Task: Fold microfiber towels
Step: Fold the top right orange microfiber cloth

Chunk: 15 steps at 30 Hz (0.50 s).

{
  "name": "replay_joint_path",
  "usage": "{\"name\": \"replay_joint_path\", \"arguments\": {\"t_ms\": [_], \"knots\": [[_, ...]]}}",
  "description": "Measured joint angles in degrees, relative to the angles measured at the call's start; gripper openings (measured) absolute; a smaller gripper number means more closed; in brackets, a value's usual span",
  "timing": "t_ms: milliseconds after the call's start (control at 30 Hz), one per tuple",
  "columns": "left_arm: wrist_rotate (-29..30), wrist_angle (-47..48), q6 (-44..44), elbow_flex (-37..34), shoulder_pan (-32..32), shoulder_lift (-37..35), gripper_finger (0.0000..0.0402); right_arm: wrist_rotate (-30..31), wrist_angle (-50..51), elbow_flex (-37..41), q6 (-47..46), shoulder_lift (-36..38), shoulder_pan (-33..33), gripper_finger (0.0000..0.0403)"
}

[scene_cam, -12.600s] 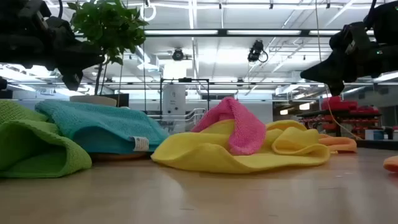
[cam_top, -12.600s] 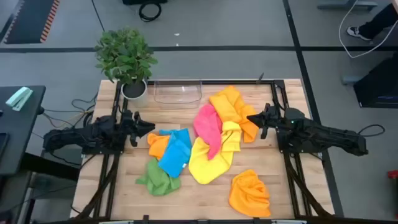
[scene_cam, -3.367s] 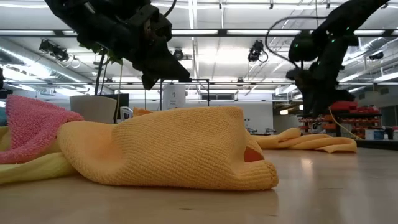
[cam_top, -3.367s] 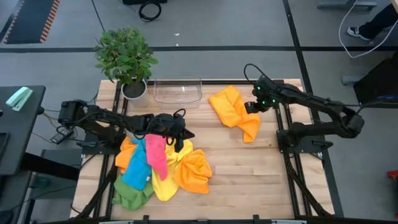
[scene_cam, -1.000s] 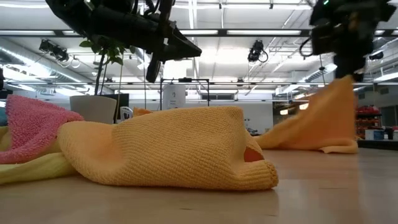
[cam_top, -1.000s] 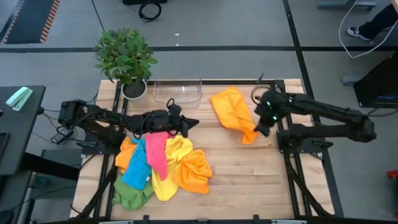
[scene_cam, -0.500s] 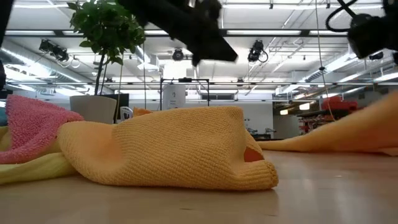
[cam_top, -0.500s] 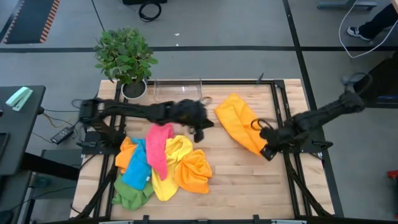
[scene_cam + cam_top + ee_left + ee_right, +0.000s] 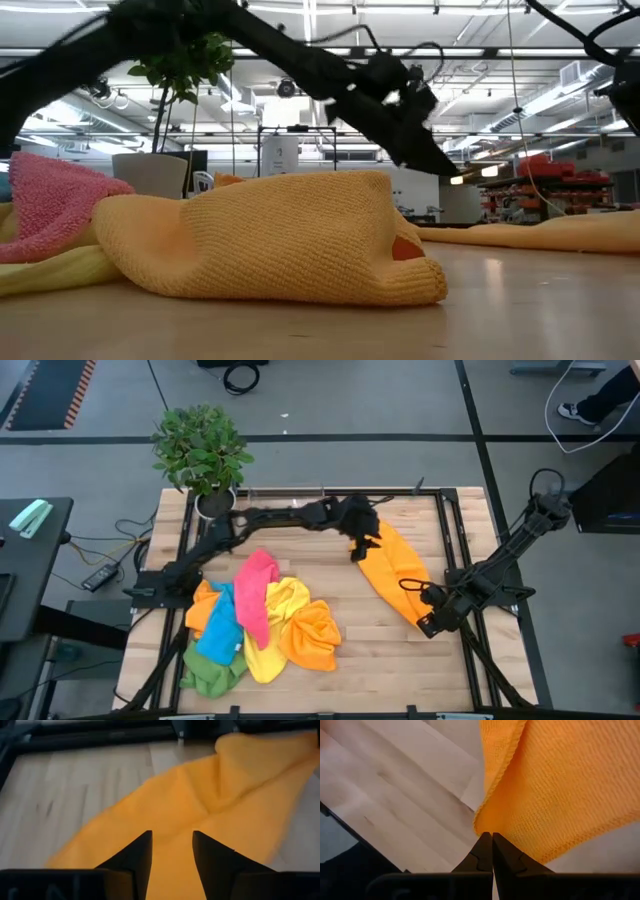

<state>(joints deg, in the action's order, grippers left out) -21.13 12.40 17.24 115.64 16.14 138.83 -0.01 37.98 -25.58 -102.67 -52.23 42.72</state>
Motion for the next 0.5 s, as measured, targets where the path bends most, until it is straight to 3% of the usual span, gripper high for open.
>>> {"name": "replay_joint_path", "arguments": {"t_ms": [233, 500], "knots": [[-0.5, 10.4, 4.3, 19.2, 2.0, 12.9, 0.0149, 0.0, -1.1, 0.0, 0.1, 0.2, 0.0, 0.0003], [0.0, 9.7, 9.3, 17.8, 2.8, 14.8, 0.0148, -0.2, -2.4, 0.0, 1.7, 0.5, -0.1, 0.0003]]}}
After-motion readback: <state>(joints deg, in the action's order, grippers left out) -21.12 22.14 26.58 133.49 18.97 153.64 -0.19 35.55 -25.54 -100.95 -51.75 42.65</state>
